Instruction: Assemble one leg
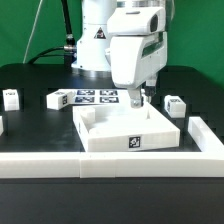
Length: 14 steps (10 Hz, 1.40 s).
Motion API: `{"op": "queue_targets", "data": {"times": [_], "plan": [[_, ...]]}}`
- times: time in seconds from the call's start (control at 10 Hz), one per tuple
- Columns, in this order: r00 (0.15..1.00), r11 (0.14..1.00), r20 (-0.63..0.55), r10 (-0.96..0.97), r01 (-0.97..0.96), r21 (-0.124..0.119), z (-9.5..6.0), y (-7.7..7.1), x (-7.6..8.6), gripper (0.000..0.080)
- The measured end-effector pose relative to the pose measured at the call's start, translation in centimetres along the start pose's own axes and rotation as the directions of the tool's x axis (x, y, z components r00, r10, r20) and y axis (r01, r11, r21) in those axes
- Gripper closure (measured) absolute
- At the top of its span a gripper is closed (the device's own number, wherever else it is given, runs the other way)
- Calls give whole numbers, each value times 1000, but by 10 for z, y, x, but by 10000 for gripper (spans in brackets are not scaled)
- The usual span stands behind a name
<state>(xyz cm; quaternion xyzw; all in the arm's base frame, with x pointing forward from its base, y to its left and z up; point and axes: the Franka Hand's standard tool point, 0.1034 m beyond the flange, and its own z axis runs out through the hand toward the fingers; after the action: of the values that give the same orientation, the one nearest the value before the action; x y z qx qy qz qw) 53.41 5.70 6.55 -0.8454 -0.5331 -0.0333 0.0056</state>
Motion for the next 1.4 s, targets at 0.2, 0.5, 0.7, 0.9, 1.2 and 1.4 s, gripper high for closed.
{"op": "queue_targets", "data": {"times": [0.2,0.5,0.7,0.9,1.2,1.4], "plan": [[1000,1000,0,0,0,0,0,0,0,150],[1000,1000,1,0,0,0,0,0,0,150],[993,992,11,-122,121,15,5,-7,-8,150],[959,959,30,-282,281,28,5,-16,-15,150],[951,951,40,-307,305,37,8,-22,-18,150],[951,951,40,-307,305,39,8,-22,-18,150]]}}
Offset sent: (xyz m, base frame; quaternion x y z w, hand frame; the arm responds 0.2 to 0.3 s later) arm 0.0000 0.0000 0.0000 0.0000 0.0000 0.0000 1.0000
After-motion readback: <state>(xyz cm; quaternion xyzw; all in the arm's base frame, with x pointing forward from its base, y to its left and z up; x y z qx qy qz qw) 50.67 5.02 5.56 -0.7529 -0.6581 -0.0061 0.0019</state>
